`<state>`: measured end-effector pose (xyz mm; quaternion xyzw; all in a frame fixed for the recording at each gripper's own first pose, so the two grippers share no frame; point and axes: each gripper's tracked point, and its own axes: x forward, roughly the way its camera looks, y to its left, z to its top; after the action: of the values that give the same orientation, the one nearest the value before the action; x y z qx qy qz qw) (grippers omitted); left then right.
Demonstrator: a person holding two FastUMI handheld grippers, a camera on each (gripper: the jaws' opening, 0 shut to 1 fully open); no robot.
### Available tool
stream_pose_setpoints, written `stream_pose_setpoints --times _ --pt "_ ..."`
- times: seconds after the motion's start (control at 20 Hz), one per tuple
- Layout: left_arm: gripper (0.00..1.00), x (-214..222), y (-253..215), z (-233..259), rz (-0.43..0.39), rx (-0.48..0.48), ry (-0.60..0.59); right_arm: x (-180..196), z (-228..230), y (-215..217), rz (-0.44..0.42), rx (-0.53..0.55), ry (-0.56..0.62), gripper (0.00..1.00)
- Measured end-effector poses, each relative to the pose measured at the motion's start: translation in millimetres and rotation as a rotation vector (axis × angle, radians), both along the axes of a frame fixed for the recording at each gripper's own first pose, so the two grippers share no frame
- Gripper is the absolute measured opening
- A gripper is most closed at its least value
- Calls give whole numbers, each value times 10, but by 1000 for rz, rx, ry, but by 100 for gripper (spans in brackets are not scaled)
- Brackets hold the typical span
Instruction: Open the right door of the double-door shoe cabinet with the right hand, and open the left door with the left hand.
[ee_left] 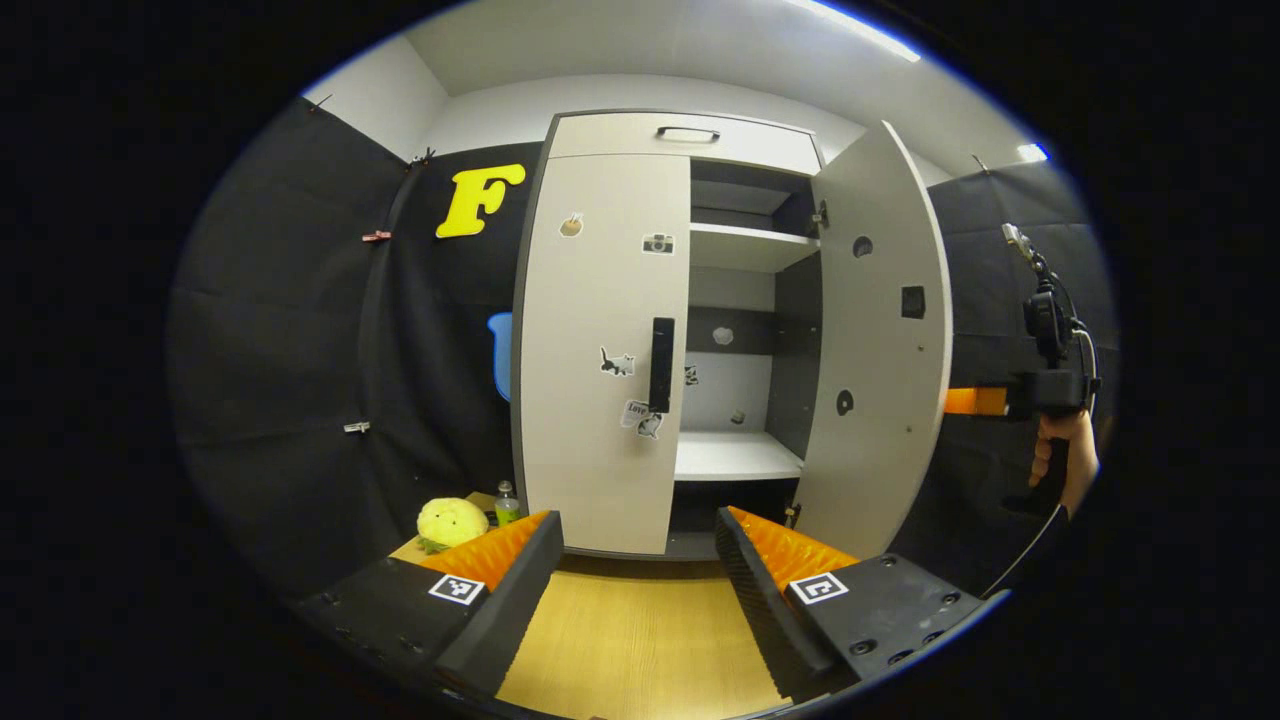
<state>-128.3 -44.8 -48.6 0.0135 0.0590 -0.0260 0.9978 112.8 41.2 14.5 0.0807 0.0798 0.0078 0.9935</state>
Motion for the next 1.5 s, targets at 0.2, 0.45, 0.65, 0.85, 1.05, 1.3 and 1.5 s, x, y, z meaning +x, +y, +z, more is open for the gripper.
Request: stream_pose_setpoints --times 0.2,0.45,0.65,0.85,1.05,1.3,1.5 --pt "95 -5 -76 13 -15 13 -2 -5 12 -157 -23 -98 -20 5" --pt "95 75 -55 -12 -34 8 11 -31 34 -153 -46 -94 -18 5" --pt "95 242 48 -4 -51 3 15 -85 268 -160 -67 -138 -57 5" --pt "95 478 228 -9 -69 2 17 -169 382 24 -55 -110 -68 5" --pt "95 737 453 5 -85 -2 9 -179 338 664 -19 -75 -74 5" --pt "95 1039 710 56 -121 -15 -7 50 72 1241 -22 -86 -42 5" --pt "95 1187 912 115 -142 -13 -22 219 -74 1496 -54 -77 -32 42"
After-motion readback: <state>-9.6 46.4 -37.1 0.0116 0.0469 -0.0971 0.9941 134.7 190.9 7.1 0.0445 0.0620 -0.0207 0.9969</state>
